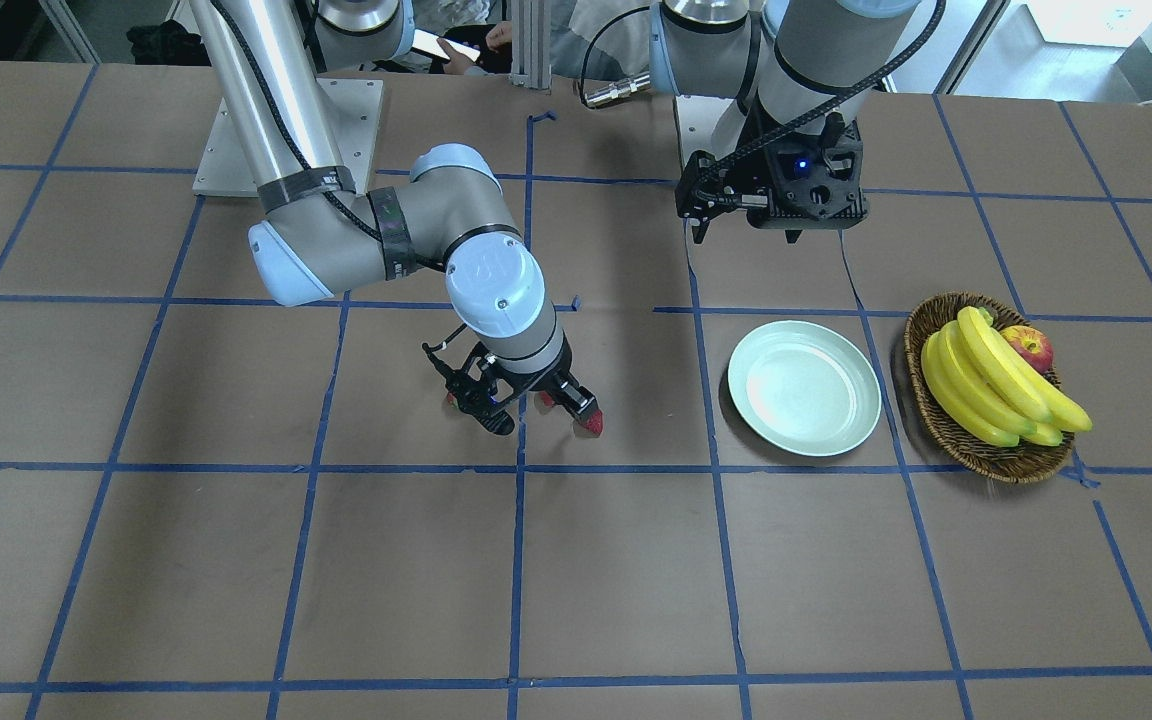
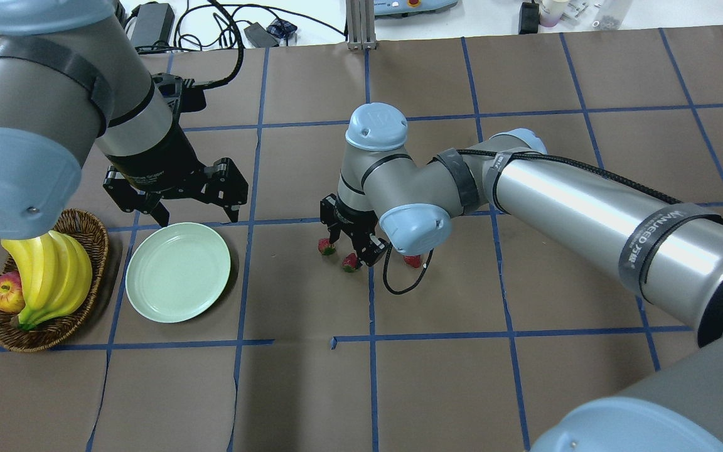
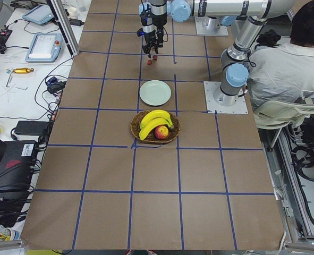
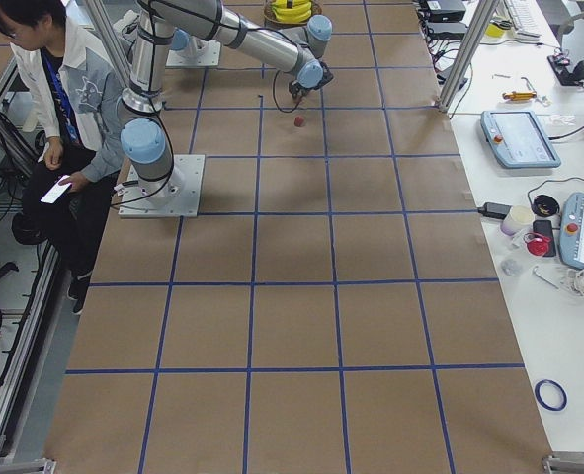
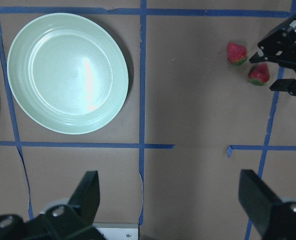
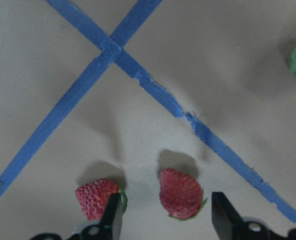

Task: Collect all strawberries into plate
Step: 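Return the right gripper to the last strawberry and grasp it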

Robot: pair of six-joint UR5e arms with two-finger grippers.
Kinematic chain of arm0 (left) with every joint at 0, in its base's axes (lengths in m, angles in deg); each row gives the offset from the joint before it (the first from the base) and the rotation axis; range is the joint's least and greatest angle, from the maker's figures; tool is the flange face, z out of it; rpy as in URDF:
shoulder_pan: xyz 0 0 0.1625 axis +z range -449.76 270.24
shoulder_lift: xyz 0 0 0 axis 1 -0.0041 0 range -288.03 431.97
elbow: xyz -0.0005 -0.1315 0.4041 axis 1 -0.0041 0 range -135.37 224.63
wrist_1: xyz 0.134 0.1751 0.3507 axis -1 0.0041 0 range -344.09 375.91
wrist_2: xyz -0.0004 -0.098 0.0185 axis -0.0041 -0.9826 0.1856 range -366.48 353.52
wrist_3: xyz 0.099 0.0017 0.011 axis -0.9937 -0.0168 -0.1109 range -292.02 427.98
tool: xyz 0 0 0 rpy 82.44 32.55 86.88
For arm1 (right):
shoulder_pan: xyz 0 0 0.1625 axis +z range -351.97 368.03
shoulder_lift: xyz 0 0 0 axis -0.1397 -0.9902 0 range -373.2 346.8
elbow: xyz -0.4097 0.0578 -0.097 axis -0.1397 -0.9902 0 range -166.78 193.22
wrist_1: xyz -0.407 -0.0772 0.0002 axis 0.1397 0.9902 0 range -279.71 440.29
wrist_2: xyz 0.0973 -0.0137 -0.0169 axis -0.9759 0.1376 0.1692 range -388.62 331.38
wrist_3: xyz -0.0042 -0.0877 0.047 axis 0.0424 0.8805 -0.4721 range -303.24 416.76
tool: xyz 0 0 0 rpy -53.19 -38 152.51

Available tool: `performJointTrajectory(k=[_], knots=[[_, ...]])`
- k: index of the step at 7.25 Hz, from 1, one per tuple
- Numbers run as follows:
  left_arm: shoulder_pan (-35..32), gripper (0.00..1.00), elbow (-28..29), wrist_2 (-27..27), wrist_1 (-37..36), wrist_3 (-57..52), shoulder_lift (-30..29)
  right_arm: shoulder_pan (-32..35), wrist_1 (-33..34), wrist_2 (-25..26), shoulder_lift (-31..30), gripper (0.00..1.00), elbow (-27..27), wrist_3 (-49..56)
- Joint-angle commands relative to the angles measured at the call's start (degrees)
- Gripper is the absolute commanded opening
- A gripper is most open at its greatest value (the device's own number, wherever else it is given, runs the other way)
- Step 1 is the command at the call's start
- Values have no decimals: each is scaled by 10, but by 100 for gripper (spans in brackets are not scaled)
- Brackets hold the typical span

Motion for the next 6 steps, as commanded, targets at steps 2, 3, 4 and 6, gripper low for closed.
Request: performJointTrajectory(k=[2,3,4,6], knots=[[0,100,-2,-1,0,2,-3,-4,-7,33,-34,100,-2,63],[0,100,-2,-1,-1,2,-4,-10,-61,105,-48,100,2,132],[0,100,-3,-1,0,2,-4,-18,-112,126,-61,100,2,235],[0,100,-3,0,0,1,-4,-41,-115,124,-64,100,2,416]])
